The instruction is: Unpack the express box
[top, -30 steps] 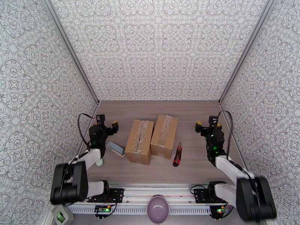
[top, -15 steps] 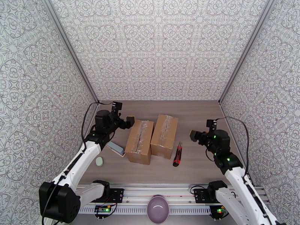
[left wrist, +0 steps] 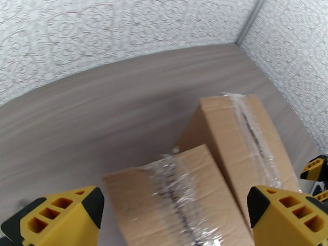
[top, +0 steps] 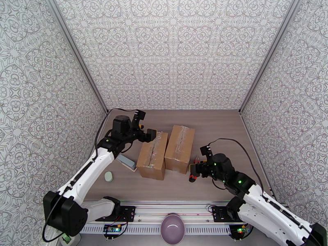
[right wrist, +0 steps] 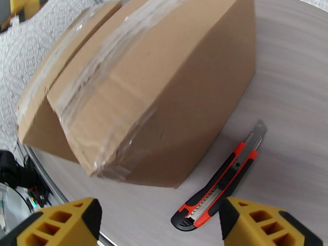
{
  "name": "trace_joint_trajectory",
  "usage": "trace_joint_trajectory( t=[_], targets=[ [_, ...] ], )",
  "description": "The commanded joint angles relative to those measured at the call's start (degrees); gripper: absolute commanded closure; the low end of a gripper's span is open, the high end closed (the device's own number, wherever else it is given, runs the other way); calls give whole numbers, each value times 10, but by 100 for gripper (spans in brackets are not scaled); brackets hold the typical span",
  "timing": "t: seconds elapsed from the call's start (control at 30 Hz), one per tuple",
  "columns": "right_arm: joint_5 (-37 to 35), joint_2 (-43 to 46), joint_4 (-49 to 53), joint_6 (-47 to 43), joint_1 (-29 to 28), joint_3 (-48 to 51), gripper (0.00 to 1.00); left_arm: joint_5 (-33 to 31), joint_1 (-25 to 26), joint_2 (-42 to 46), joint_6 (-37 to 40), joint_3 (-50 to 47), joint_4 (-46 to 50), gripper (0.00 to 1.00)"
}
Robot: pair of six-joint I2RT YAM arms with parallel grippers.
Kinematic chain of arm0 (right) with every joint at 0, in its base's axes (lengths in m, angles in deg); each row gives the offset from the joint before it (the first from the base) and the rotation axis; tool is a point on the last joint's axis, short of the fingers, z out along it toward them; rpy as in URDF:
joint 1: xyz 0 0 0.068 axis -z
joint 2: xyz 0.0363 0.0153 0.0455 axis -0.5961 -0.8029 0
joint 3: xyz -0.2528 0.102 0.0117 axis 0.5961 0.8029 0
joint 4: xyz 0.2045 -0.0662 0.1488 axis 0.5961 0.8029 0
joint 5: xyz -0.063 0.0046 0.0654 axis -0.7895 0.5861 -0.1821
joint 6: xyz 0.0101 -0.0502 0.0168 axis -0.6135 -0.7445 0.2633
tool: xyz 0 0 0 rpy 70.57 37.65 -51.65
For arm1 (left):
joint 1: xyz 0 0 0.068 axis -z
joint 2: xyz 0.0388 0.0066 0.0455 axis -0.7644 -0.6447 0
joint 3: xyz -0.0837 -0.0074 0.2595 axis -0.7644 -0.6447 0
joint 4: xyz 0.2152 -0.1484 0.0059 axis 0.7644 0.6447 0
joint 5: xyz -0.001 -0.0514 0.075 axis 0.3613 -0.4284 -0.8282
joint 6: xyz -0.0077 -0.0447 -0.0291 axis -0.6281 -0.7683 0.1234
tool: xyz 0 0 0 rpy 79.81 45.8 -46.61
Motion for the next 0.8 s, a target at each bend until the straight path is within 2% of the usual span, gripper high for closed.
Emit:
trace_joint_trajectory(
  t=[0.0, 0.17, 0.2, 0.27, 0.37, 0.6, 0.77],
  targets=[
    [-37, -36, -22, 9, -37, 19, 20, 27, 28, -33, -15, 44, 21, 2],
    [-143, -97, -103, 54, -85, 29, 14, 21, 37, -67, -32, 65, 15, 2],
    [-152, -108, -138, 62, -86, 36, 13, 21, 37, -71, -36, 66, 11, 2],
    [-169, -129, -206, 77, -86, 48, 5, 21, 36, -79, -44, 74, 4, 2],
    [-192, -171, -292, 79, -86, 50, 3, 20, 36, -87, -51, 85, 1, 2],
    [-323, -276, -300, 72, -85, -33, 1, -4, 34, -83, -31, 87, 39, 2],
    [-344, -334, -314, 63, -55, -88, 1, -6, 33, -78, -37, 81, 35, 2]
  ],
)
